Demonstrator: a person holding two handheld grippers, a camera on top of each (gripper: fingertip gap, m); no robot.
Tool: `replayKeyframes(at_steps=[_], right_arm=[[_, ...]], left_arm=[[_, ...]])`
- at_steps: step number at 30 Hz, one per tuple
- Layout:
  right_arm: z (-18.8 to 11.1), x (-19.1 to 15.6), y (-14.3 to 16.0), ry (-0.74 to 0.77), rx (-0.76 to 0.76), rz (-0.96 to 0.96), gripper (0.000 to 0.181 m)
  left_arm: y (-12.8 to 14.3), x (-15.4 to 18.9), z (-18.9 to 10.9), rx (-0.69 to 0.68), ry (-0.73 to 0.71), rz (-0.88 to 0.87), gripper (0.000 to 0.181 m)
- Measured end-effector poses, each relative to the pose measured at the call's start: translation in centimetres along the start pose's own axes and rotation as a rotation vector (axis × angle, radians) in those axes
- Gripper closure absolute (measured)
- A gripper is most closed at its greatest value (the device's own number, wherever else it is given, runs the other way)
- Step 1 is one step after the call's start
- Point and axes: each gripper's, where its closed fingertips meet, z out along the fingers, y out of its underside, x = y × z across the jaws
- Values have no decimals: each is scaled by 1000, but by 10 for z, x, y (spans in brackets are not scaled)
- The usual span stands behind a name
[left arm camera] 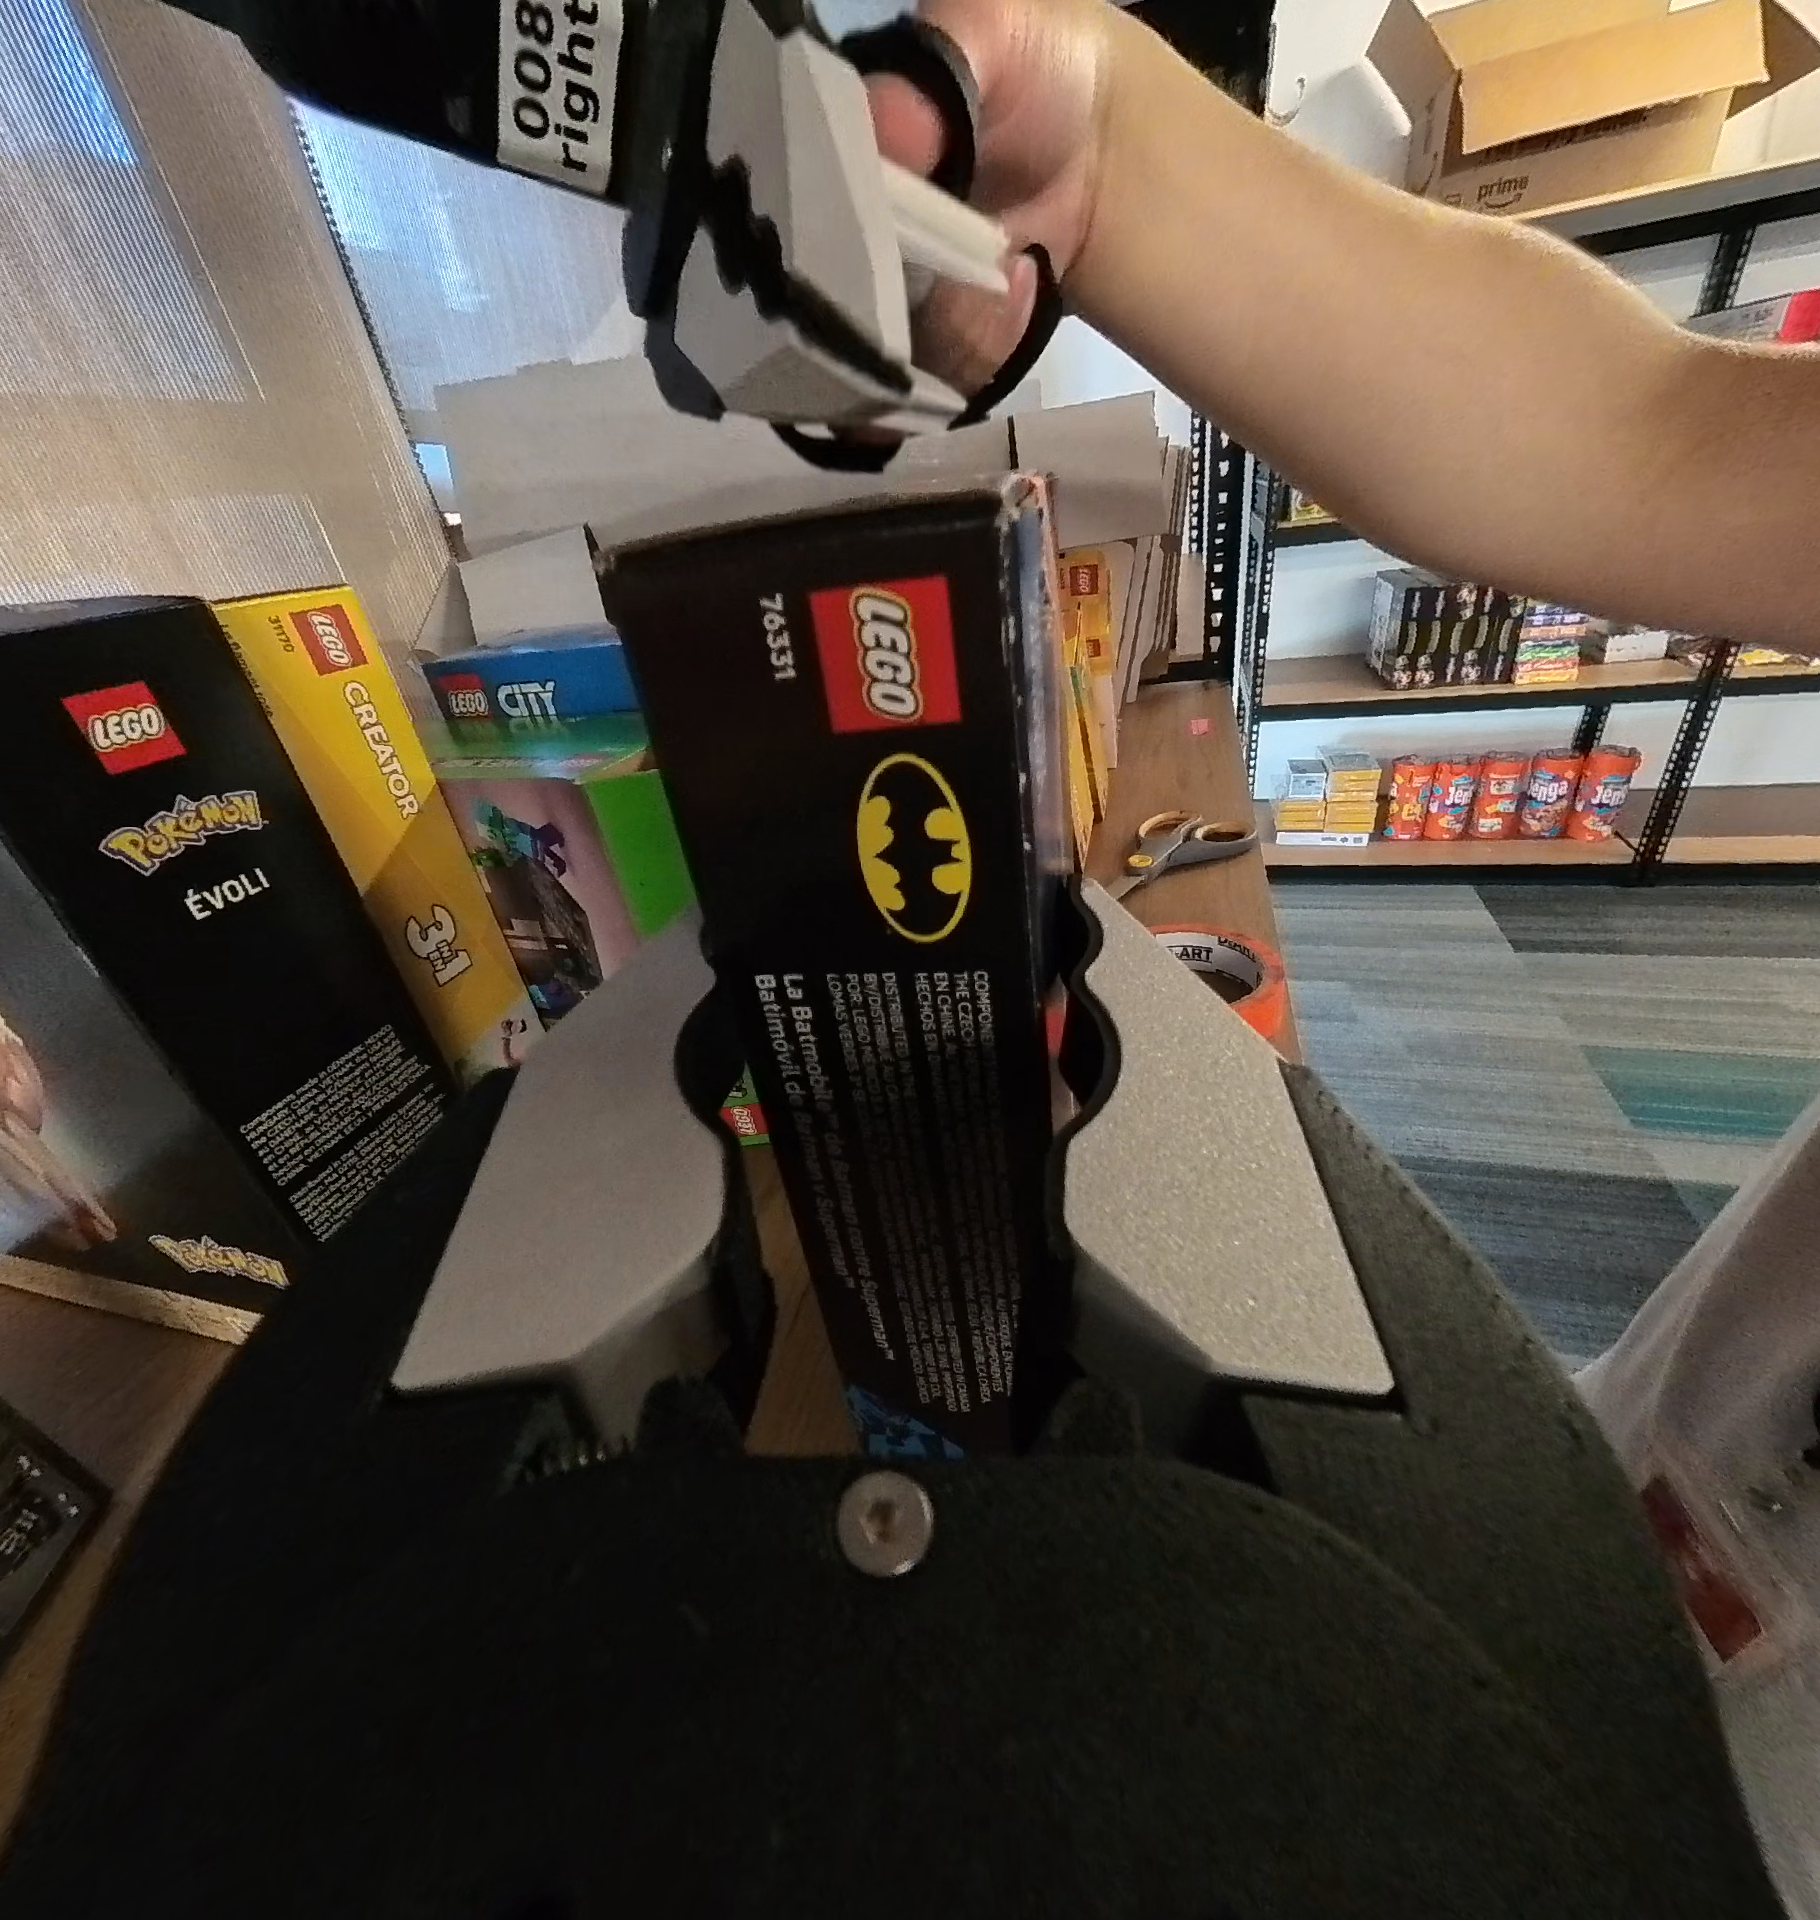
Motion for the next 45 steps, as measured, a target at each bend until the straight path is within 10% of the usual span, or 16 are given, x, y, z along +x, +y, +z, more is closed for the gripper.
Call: replayKeyframes(at_steps=[35, 41, 45], right_arm=[[5, 4, 20, 41, -110, -8, 181], [11, -2, 28, 69, -181, -100, 181], [14, 0, 35, 300, -162, -486, 181]], left_arm=[[0, -1, -1, 0, 2, -5, 123], [0, 0, -1, -7, -2, -6, 123], [0, 0, -1, -4, -5, -9, 123]])
